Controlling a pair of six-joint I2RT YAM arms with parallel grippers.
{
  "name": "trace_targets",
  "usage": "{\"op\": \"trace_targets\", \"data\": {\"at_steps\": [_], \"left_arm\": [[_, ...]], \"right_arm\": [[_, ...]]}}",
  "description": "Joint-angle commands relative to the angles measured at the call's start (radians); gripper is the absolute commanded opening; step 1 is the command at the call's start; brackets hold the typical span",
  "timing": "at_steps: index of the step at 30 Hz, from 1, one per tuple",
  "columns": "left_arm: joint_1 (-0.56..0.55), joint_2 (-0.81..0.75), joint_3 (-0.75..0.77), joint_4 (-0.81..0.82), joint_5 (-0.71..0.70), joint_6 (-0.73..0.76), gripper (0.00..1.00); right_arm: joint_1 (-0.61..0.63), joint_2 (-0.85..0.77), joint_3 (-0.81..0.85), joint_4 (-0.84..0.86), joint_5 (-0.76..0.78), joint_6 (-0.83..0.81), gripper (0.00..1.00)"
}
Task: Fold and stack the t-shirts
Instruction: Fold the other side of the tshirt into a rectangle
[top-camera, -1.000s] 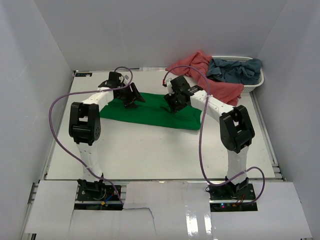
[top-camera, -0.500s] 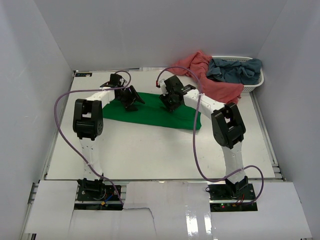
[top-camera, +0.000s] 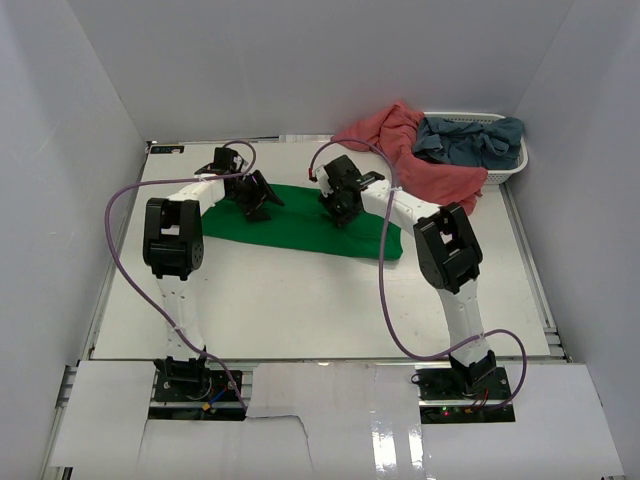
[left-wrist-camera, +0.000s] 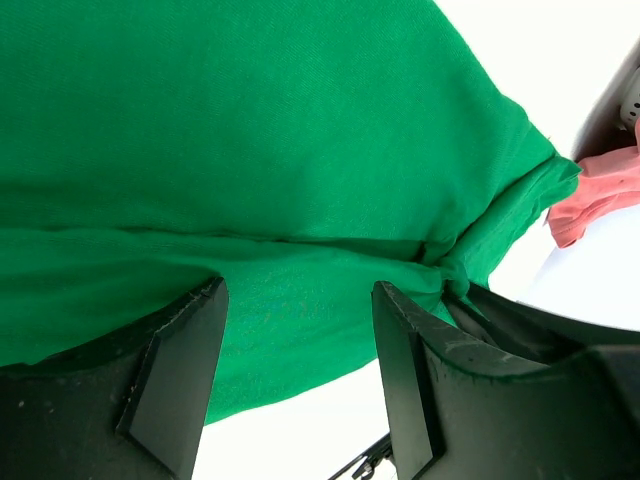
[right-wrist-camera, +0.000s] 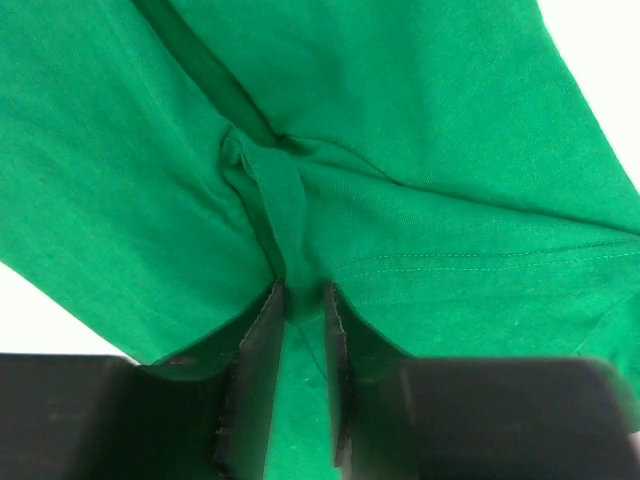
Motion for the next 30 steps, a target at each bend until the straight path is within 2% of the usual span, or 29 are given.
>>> {"op": "trace_targets", "data": {"at_steps": [1,4,14,20,21,23,27,30], "left_arm": [[0.005,-0.027,0.001,-0.011,-0.005,0.005,0.7],[0.008,-0.028,-0.001,-0.015,-0.009,0.011,0.7],[0.008,-0.022,0.001,-0.015,-0.002,0.016,0.7],[0.008,-0.024,-0.007,-0.018,0.001,0.028,0.69],[0.008,-0.025,-0.008,-0.02,0.0,0.028,0.69],[0.008,-0.025,-0.007,-0.02,0.0,0.031,0.69],[0.008,-0.027,-0.007,-0.02,0.004,0.031,0.69],[0.008,-0.028,-0.007,-0.021,0.004,0.033,0.69]], "right_arm": [[0.002,0.01,0.06,-0.017,0.012,-0.003,0.21],[0.002,0.016,0.094,-0.028,0.021,-0.008,0.18],[0.002,0.099,0.28,-0.092,0.041,-0.052,0.2],[0.002,0.192,0.396,-0.066,0.082,-0.1,0.26],[0.002,0.197,0.396,-0.05,0.09,-0.103,0.32],[0.002,0.184,0.354,0.005,0.101,-0.121,0.35],[0.002,0.11,0.19,0.257,0.124,-0.132,0.53],[0.002,0.062,0.119,0.343,0.174,-0.118,0.61]]}}
